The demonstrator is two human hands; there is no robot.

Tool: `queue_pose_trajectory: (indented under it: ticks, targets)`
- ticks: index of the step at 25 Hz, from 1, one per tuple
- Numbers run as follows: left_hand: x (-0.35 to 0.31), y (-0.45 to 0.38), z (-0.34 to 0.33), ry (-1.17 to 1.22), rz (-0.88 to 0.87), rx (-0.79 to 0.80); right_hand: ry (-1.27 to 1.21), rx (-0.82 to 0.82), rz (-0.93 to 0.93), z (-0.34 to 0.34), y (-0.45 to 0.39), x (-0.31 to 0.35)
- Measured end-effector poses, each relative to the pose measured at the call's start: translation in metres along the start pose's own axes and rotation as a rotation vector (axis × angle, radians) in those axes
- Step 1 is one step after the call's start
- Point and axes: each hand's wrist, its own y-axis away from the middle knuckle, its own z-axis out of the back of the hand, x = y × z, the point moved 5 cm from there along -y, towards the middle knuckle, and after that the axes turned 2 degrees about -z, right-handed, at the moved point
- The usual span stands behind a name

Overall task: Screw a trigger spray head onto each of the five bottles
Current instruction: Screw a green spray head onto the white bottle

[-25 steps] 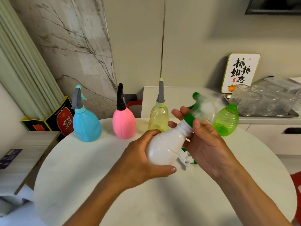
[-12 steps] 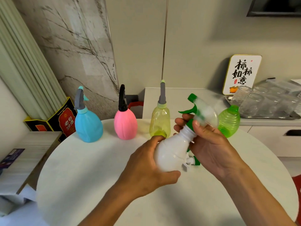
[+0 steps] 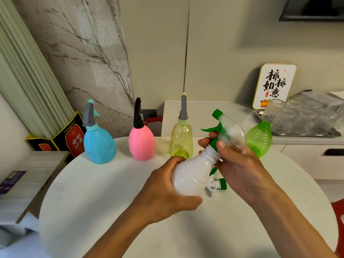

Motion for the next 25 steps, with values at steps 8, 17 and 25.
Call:
queue_pose_trajectory:
  ticks: [8,17,25]
  targets:
    - [-0.005,0.004,-0.006,0.008,-0.011,-0.096,0.238,-0.166,0.112,-0.003,0.006,-0.001]
    - [-0.02,0.008,-0.013,-0.098,-0.101,-0.334,0.334,-0.183,0.162,-0.006,0.005,0.01]
    - [-0.008,-0.004,-0.006,0.191,-0.057,-0.185,0.382,0.052,-0.015,-0.015,0.01,-0.011]
